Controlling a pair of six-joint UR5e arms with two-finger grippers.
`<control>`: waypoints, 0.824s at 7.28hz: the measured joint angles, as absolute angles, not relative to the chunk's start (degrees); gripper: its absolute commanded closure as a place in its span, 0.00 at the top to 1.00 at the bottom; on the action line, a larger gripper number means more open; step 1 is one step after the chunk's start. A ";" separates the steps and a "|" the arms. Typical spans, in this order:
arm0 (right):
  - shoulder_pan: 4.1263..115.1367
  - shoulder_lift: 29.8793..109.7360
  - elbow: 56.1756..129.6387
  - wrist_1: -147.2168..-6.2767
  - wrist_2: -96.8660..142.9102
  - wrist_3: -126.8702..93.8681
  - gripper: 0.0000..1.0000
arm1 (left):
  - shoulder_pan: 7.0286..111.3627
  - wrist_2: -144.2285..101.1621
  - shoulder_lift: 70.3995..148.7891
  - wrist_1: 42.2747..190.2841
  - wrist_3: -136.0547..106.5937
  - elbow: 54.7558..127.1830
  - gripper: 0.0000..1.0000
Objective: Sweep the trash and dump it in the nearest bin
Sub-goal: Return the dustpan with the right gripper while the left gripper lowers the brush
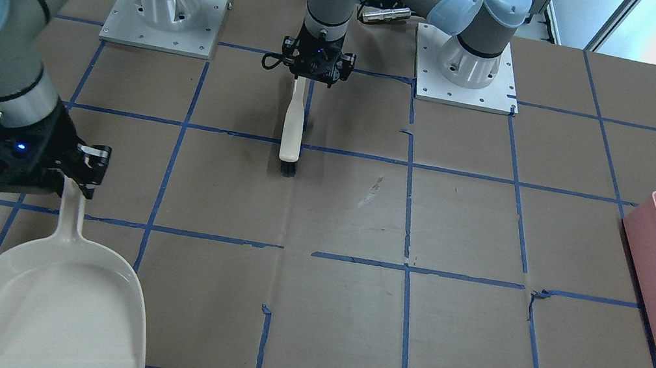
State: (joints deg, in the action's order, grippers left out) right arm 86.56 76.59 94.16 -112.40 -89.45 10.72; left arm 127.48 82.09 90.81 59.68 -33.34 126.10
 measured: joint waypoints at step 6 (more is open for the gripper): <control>102.80 68.20 92.98 -122.05 -90.34 -4.21 0.00 | 127.01 82.37 88.71 61.19 -33.20 123.14 1.00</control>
State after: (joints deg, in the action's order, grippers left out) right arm 102.80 68.20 92.98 -122.05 -90.34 -4.21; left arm 127.01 82.37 88.71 61.19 -33.20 123.14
